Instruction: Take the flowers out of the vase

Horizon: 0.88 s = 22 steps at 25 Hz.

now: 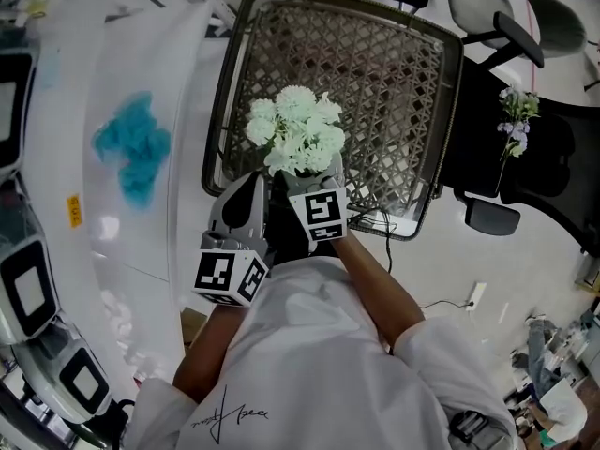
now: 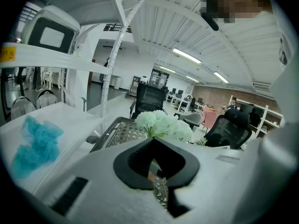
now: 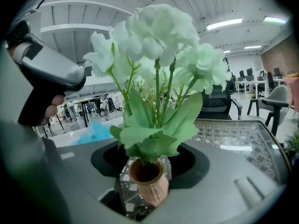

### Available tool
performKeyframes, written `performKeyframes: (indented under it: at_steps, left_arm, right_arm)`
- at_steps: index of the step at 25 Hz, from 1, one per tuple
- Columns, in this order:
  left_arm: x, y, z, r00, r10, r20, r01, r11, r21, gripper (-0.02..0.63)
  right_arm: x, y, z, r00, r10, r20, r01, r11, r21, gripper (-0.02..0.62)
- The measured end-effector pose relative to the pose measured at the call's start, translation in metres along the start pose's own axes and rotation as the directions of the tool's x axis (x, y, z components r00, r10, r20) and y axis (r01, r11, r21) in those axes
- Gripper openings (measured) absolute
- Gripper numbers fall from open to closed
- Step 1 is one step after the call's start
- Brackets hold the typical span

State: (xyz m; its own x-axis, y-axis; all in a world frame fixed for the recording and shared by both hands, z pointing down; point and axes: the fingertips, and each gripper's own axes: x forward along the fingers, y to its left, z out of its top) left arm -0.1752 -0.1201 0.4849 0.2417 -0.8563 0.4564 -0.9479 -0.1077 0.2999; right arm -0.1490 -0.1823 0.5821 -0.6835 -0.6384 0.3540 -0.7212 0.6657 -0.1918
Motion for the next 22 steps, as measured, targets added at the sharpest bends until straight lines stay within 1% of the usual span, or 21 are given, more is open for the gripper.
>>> performKeyframes:
  at_steps: [14,22]
  left_arm:
    - [-0.0033,0.0076,-0.0056,1.000,0.013,-0.016,-0.013,1.000,-0.006,0.002]
    - [-0.0028,0.0062,-0.0059,1.000,0.015,-0.013,-0.015,1.000,-0.013,0.002]
  right_arm:
    - [-0.0015,-0.0017,0.0025,1.000,-0.024,0.004,0.025,0.999,-0.020,0.154]
    - [-0.0032,-0.0050,0.0029,0.999,-0.033,0.001,0.033,0.999,-0.022,0.121]
